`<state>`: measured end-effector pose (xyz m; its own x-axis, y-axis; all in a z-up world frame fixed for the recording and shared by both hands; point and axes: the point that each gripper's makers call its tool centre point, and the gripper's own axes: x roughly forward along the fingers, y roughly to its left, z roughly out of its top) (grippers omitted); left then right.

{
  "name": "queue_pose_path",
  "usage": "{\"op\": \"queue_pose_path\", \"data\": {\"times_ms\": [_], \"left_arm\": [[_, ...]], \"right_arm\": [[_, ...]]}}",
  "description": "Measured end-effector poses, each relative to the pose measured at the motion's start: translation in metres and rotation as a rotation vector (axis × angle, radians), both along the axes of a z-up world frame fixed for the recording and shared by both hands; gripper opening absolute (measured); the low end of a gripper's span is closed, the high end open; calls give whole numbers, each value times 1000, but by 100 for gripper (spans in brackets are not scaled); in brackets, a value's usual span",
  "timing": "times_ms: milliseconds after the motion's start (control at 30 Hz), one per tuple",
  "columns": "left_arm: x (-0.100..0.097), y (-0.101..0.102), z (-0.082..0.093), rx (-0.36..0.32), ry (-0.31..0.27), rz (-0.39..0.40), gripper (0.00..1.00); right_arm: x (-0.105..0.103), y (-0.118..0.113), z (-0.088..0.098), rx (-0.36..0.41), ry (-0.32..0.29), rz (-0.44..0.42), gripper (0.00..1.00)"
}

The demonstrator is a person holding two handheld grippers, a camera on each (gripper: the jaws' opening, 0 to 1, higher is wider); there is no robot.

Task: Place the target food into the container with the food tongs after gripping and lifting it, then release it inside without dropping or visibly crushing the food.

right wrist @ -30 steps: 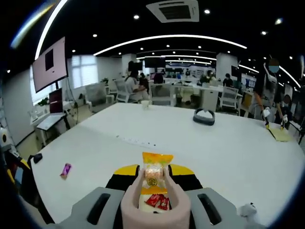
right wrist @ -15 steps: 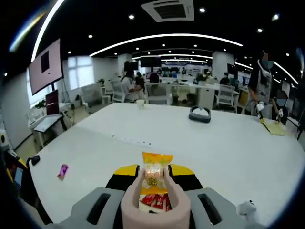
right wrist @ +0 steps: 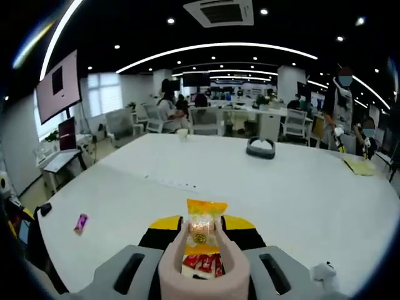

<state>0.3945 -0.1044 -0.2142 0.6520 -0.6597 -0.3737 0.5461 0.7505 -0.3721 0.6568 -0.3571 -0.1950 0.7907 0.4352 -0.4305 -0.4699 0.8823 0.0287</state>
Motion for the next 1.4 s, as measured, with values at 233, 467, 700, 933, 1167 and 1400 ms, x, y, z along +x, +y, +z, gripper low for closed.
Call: {"op": "queue_pose_path", "data": {"times_ms": [233,467,700,933,1167,1400], "left_arm": [[1,0,-3,-3,7,-3,57],[3,-1,-3,-5,6,-11,57],[2,0,-6,-8,14,-14,57],[3,-1,-3,-9,7,-19,56],[0,-1,-3,-5,7,-19,56],[-3,-2,-2,-5,5,-20,56]], "right_arm": [[0,-3,-3,-1,6,-14,23],[0,-6,-4,1,9,-28,23],[-3,-7,-7,-6,16,-38,24],[-5,-7,-8,-6,22,-39,24],[-7,-8,-9,-7,26,-40,24],[-13,3,-12,2,35,-25,24]]}}
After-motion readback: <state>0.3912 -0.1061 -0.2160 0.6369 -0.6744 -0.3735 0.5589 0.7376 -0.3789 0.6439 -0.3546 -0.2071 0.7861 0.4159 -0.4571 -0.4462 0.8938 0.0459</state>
